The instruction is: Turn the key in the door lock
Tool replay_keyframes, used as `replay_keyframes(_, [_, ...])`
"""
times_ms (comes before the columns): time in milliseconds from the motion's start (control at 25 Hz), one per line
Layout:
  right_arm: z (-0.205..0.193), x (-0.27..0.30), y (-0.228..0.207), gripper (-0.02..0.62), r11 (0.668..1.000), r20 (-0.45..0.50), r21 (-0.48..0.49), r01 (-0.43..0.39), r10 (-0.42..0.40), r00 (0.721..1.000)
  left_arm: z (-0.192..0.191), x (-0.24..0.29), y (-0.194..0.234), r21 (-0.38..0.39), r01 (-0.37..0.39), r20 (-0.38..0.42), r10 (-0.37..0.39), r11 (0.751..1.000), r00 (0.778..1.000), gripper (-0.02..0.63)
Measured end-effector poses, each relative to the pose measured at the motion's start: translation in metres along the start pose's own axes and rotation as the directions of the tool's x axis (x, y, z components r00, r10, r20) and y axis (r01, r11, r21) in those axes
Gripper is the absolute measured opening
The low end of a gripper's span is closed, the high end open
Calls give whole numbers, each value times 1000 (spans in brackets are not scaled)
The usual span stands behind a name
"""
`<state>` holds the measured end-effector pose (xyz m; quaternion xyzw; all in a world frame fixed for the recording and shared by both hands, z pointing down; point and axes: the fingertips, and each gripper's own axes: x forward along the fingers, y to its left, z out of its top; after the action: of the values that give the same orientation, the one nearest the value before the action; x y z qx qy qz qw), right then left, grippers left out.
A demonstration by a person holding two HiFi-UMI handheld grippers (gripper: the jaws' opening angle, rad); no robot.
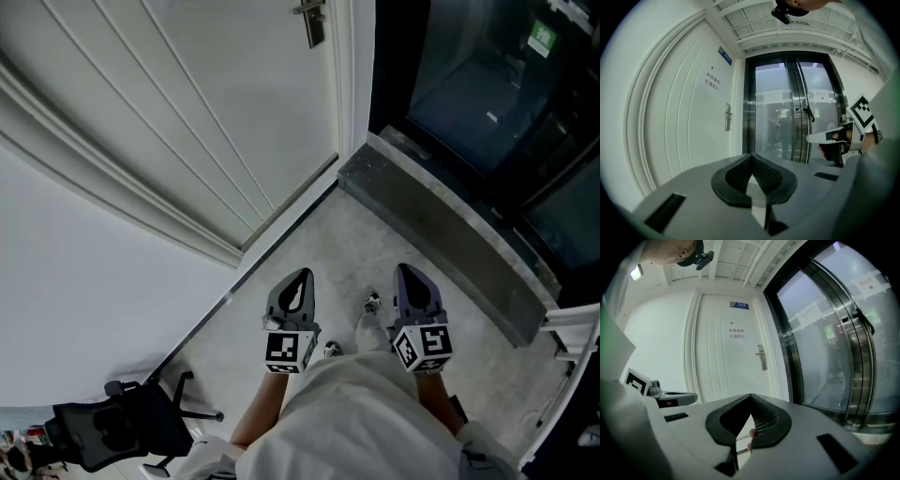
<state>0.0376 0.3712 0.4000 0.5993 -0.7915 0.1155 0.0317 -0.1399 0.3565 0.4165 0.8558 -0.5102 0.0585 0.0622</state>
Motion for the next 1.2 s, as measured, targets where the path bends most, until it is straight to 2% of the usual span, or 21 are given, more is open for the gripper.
replay_keyframes(160, [12, 37, -27, 2, 1000, -4, -14, -21, 21, 1000, 15, 42, 8, 18, -26, 15, 26, 1000, 1000, 6])
replay_keyframes(480, [35, 100, -83, 2, 997, -16, -15, -80, 79, 997, 32, 111, 25, 26, -126, 6, 125, 992, 992, 6])
replay_keyframes(800, [45, 140, -138, 2, 988, -32, -60, -142, 140, 990, 34, 176, 5, 12, -171, 4, 171, 985, 985, 6])
replay_keyframes(960, [51, 160, -149, 2, 983, -36, -89, -161, 159, 987, 33, 194, -1, 6, -171, -11, 171, 985, 985, 6])
replay_keyframes(1200, [51, 188, -148, 2, 980, -68, -78, -185, 180, 981, 38, 209, 15, -13, -210, 1, 210, 978, 978, 6])
